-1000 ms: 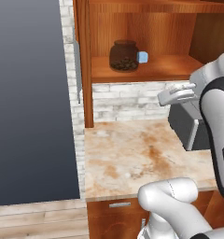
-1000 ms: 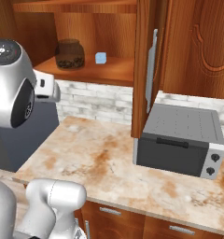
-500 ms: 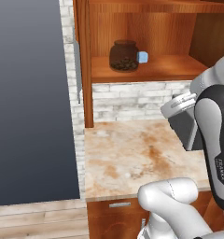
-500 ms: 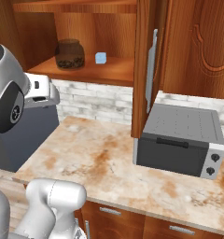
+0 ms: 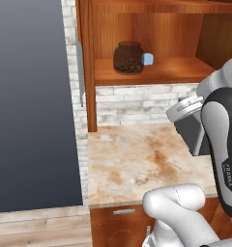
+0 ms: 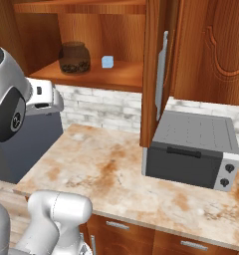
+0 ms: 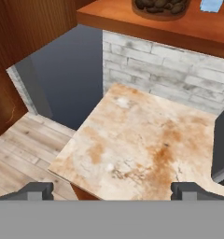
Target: Pick the jar and candle from the dining table and place them in the open cabinet. Close the cabinet after placing the objects.
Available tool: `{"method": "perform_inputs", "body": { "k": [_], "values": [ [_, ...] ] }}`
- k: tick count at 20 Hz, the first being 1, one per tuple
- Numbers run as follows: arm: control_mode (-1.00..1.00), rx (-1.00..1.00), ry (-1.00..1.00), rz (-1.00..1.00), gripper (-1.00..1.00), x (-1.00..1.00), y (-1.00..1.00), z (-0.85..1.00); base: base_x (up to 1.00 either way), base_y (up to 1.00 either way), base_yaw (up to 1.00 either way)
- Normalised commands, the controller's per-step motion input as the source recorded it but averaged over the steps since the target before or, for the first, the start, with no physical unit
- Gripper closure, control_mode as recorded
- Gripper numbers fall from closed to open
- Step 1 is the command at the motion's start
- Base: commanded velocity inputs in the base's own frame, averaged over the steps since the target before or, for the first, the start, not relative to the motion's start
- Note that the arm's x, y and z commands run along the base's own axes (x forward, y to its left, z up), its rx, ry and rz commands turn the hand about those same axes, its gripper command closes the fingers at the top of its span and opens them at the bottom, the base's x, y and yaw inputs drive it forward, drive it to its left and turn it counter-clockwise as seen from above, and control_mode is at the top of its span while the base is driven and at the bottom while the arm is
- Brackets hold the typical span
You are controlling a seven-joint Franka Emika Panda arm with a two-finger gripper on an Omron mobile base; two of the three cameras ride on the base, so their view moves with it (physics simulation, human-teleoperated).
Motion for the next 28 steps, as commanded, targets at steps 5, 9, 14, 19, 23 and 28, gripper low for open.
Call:
{"method": "perform_inputs", "body": {
  "k": [5,9,14,19,23,28],
  "values": [
    [-1.00,0.00,0.00,0.00,-1.00,0.00,0.00,0.00,0.00,0.00,0.00],
    [-1.00,0.00,0.00,0.00,-1.00,0.00,0.00,0.00,0.00,0.00,0.00],
    [-1.00,0.00,0.00,0.00,-1.00,0.00,0.00,0.00,0.00,0.00,0.00],
    [-1.00,0.00,0.00,0.00,-1.00,0.00,0.00,0.00,0.00,0.00,0.00],
    [-1.00,0.00,0.00,0.00,-1.00,0.00,0.00,0.00,0.00,0.00,0.00],
    [-1.00,0.00,0.00,0.00,-1.00,0.00,0.00,0.00,0.00,0.00,0.00]
  ]
}}
